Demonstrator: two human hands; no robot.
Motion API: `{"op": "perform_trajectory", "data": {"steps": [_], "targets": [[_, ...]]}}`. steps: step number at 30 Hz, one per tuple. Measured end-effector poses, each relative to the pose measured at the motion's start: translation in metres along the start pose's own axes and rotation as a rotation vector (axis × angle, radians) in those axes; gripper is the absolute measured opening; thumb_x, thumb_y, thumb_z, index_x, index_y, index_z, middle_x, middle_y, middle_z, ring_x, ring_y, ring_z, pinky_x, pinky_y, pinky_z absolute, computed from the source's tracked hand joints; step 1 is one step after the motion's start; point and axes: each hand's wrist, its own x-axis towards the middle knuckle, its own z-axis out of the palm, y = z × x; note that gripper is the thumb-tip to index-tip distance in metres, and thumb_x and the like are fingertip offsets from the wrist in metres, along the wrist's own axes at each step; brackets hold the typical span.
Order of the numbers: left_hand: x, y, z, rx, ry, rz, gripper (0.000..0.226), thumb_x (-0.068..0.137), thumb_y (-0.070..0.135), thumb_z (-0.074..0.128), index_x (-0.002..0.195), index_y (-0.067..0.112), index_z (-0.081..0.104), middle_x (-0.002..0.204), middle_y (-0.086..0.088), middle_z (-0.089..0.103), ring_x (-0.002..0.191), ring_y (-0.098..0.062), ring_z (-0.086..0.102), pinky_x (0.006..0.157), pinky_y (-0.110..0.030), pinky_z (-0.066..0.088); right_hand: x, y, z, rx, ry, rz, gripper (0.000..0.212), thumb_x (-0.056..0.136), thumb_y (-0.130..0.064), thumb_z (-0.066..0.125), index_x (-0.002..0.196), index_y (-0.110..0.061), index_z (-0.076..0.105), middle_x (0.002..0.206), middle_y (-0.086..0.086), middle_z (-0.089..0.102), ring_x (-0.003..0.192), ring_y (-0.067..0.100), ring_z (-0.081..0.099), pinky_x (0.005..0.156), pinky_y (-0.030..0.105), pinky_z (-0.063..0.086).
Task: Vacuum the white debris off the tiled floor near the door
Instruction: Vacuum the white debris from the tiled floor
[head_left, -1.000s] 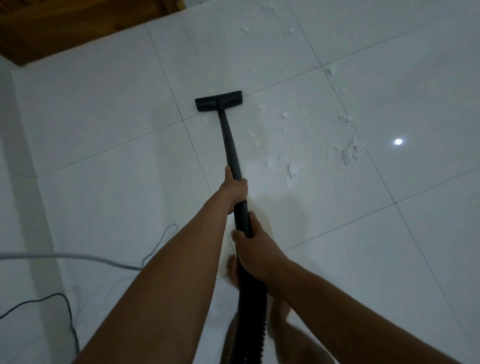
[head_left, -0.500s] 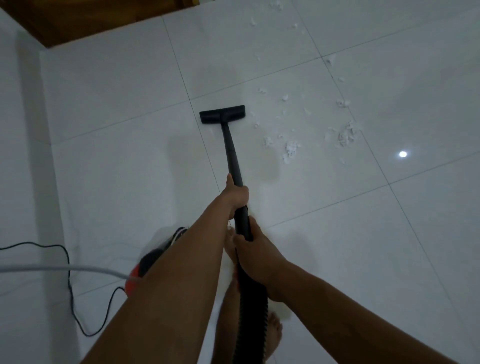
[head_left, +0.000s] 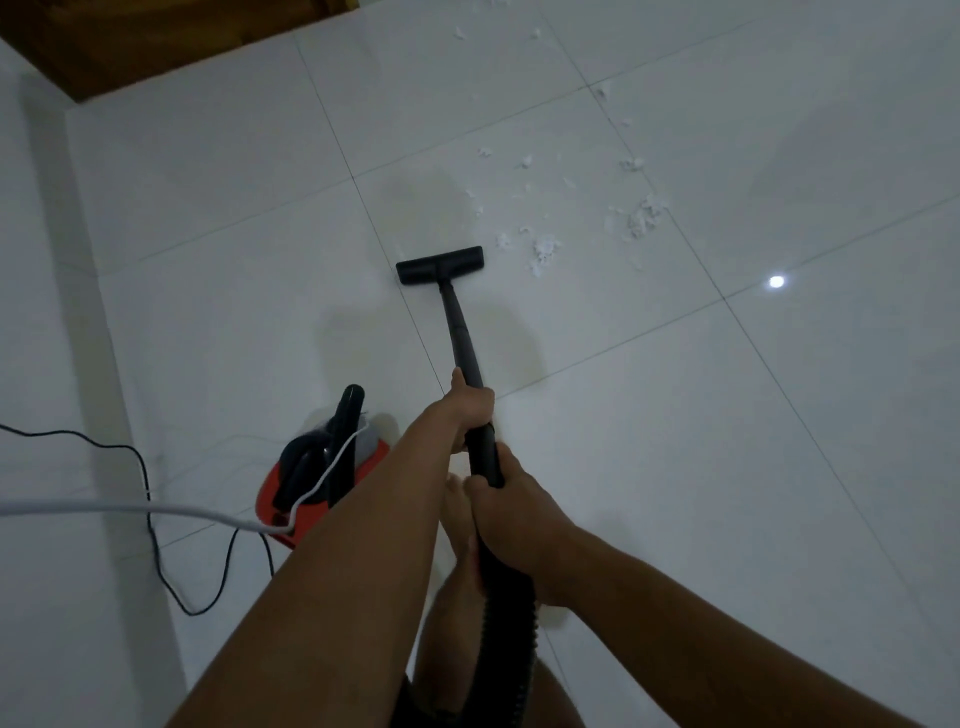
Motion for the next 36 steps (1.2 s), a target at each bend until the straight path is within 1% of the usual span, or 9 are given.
{"op": "perform_trajectory", "data": {"steps": [6, 8, 12, 15, 19, 22, 30, 34, 36], "targets": [[-0.023, -0.026, 0.021, 0.062, -0.047, -0.013, 0.082, 0.099, 0.015, 0.041, 0.157, 0.041, -0.012, 0.137, -0.02, 0.055, 0.081, -0.023, 0.057, 0.061, -0.035, 0.053, -0.021, 0.036, 0.007, -0.012, 0.059, 0.01, 0.057, 0.11, -0.027, 0.041, 0.162, -0.037, 0.02, 0.089, 0.005, 0.059, 0.056, 0.01, 0.057, 0.034, 0.014, 0.043], [-0.028, -0.032, 0.027, 0.077, -0.056, -0.01, 0.082, 0.099, 0.016, 0.041, 0.157, 0.042, -0.01, 0.133, -0.019, 0.057, 0.081, -0.023, 0.057, 0.065, -0.037, 0.054, -0.027, 0.044, 0.007, 0.007, 0.065, 0.004, 0.056, 0.11, -0.026, 0.041, 0.161, -0.035, 0.023, 0.086, 0.007, 0.058, 0.053, 0.011, 0.056, 0.035, 0.014, 0.043], [-0.035, -0.041, 0.033, 0.106, -0.059, -0.004, 0.077, 0.099, 0.015, 0.042, 0.158, 0.039, -0.002, 0.105, -0.013, 0.058, 0.076, -0.021, 0.057, 0.064, -0.036, 0.054, -0.039, 0.055, 0.01, 0.067, 0.053, 0.012, 0.054, 0.109, -0.024, 0.042, 0.159, -0.036, 0.026, 0.083, 0.009, 0.056, 0.05, 0.014, 0.056, 0.041, 0.021, 0.048], [-0.037, -0.046, 0.035, 0.12, -0.064, -0.003, 0.078, 0.099, 0.016, 0.042, 0.158, 0.041, -0.004, 0.1, -0.012, 0.058, 0.074, -0.021, 0.057, 0.064, -0.036, 0.054, -0.038, 0.063, 0.013, 0.129, 0.034, 0.026, 0.052, 0.109, -0.024, 0.041, 0.157, -0.038, 0.027, 0.086, 0.012, 0.056, 0.051, 0.018, 0.057, 0.043, 0.025, 0.051], [-0.033, -0.057, 0.034, 0.131, -0.068, 0.004, 0.08, 0.101, 0.016, 0.042, 0.158, 0.041, -0.009, 0.108, -0.015, 0.057, 0.073, -0.02, 0.058, 0.058, -0.035, 0.052, -0.029, 0.078, 0.022, 0.152, 0.022, 0.027, 0.054, 0.108, -0.023, 0.042, 0.156, -0.041, 0.026, 0.085, 0.013, 0.055, 0.049, 0.018, 0.056, 0.043, 0.025, 0.051], [-0.029, -0.069, 0.029, 0.14, -0.075, 0.015, 0.08, 0.101, 0.015, 0.041, 0.158, 0.041, -0.009, 0.123, -0.019, 0.057, 0.076, -0.02, 0.056, 0.055, -0.033, 0.05, -0.024, 0.091, 0.035, 0.151, 0.011, 0.02, 0.055, 0.108, -0.023, 0.042, 0.156, -0.043, 0.024, 0.081, 0.013, 0.055, 0.045, 0.015, 0.056, 0.044, 0.026, 0.052], [-0.004, -0.093, 0.033, 0.1, -0.071, 0.059, 0.076, 0.102, 0.018, 0.042, 0.157, 0.044, -0.004, 0.098, -0.01, 0.054, 0.074, -0.02, 0.054, 0.068, -0.036, 0.053, -0.003, 0.118, 0.045, 0.074, 0.049, 0.035, 0.061, 0.108, -0.025, 0.044, 0.158, -0.045, 0.016, 0.076, 0.011, 0.058, 0.051, 0.018, 0.059, 0.056, 0.033, 0.059], [0.008, -0.096, 0.039, 0.094, -0.063, 0.074, 0.078, 0.102, 0.019, 0.043, 0.156, 0.046, -0.006, 0.118, -0.014, 0.054, 0.078, -0.021, 0.054, 0.07, -0.037, 0.055, 0.009, 0.127, 0.043, 0.043, 0.077, 0.037, 0.062, 0.106, -0.024, 0.043, 0.157, -0.048, 0.017, 0.074, 0.01, 0.06, 0.053, 0.019, 0.061, 0.059, 0.034, 0.061], [0.014, -0.097, 0.041, 0.087, -0.06, 0.086, 0.078, 0.103, 0.02, 0.043, 0.156, 0.046, -0.008, 0.114, -0.011, 0.052, 0.078, -0.021, 0.054, 0.07, -0.038, 0.055, 0.015, 0.13, 0.043, 0.003, 0.088, 0.05, 0.064, 0.107, -0.026, 0.043, 0.158, -0.048, 0.014, 0.076, 0.011, 0.061, 0.059, 0.021, 0.063, 0.068, 0.04, 0.065]]}}
